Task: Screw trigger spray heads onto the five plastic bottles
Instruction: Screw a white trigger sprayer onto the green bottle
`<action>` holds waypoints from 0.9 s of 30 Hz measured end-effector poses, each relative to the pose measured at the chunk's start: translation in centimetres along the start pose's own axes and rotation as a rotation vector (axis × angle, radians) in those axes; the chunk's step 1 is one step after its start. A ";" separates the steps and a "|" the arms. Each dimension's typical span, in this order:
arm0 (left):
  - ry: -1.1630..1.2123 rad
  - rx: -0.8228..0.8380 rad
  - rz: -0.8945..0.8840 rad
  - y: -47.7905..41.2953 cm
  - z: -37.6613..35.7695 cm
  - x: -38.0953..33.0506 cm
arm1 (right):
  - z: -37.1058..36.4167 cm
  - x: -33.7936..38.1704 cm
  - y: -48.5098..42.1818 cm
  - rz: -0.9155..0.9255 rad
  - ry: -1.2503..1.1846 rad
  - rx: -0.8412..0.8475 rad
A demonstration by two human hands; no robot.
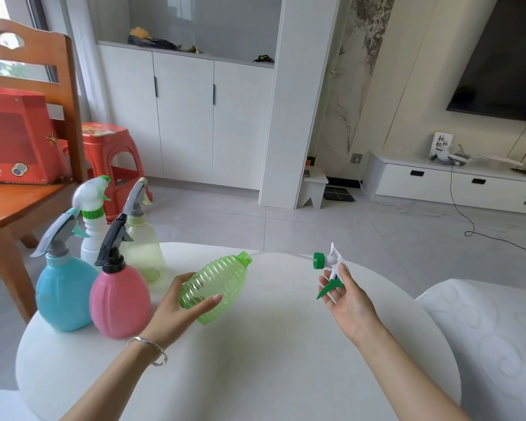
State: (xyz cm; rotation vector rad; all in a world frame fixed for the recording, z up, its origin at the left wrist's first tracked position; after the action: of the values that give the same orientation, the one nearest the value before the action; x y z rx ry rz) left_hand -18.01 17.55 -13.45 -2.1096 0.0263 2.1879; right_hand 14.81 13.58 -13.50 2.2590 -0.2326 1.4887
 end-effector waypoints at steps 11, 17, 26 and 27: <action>0.041 0.022 0.006 0.1 -0.4 -0.1 | 0.4 0.2 0.1 0.006 -0.022 -0.022; 0.039 0.123 0.030 0.7 -1.4 -0.5 | -0.4 0.0 0.3 0.004 0.139 0.033; 0.353 0.286 0.241 2.2 -5.6 1.0 | -6.0 -0.9 2.4 0.035 0.131 0.278; 0.379 0.293 0.261 2.3 -5.9 1.1 | -6.2 -0.7 2.4 0.042 0.119 0.277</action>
State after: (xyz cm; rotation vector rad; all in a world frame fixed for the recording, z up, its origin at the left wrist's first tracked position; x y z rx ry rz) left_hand -12.38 14.84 -14.90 -2.4088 0.6419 1.7245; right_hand 8.48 14.08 -11.46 2.3754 -0.0393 1.7651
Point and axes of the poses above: each hand's wrist, its own y-axis away from the middle knuckle, its own z-axis out of the back of the hand, x = y × z, the point moved 10 cm from there along -y, towards the middle knuckle, and after that the axes turned 12 degrees about y, right-handed, at the moved point
